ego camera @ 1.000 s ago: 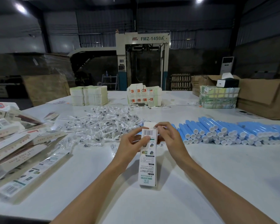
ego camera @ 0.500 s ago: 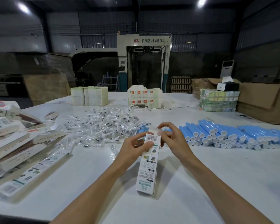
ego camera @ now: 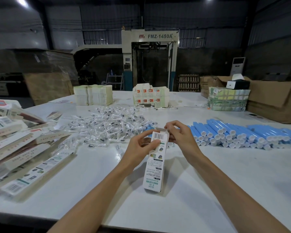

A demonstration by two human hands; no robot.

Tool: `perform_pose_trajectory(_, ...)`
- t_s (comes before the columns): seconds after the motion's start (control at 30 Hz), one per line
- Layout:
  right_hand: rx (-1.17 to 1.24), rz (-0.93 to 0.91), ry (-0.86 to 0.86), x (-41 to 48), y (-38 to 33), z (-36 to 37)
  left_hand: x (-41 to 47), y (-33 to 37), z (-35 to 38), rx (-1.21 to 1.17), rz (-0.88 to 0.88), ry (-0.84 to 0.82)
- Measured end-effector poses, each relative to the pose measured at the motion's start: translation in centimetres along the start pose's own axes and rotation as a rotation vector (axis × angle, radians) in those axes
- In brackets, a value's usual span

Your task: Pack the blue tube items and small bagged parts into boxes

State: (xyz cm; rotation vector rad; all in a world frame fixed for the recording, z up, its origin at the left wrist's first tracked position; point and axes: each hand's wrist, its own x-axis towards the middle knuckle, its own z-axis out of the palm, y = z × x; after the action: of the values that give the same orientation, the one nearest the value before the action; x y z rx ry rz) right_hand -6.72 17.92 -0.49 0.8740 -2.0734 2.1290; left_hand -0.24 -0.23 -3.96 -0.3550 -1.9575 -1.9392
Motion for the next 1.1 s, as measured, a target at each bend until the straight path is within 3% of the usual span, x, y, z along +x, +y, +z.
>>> perform_pose_trajectory(0.23,0.025,0.045,0.086,-0.1,-0.1,0.7,0.0,0.0,0.0,0.041,0.003,0.01)
perform_pose_trajectory(1.1,0.084,0.216,0.015,-0.1,-1.2,0.1,-0.5,0.4,0.0,-0.014,0.002,-0.033)
